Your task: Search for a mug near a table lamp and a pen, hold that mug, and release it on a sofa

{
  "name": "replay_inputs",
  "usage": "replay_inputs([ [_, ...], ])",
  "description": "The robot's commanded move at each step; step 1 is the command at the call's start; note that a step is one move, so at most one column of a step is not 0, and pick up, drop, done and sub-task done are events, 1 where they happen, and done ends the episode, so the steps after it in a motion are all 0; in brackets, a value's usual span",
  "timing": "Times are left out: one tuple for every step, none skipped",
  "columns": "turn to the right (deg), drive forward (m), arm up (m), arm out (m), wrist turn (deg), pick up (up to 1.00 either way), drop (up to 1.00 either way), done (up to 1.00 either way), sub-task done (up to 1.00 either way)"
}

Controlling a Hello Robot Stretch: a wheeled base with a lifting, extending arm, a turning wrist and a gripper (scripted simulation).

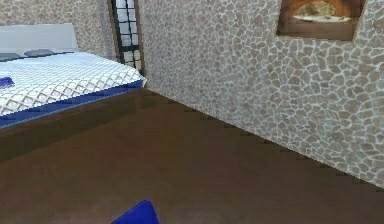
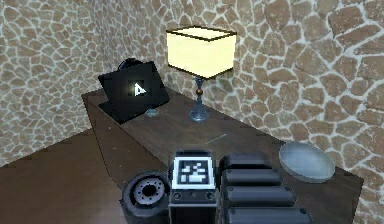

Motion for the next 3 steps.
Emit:
replay_inputs([
  [-45.0, 0.0, 0.0, 0.0, 0.0, 0.0, 0.0, 0.0, 0.0],
  [-45.0, 0.0, 0.0, 0.0, 0.0, 0.0, 0.0, 0.0, 0.0],
  [-15.0, 0.0, 0.0, 0.0, 0.0, 0.0, 0.0, 0.0, 0.0],
])
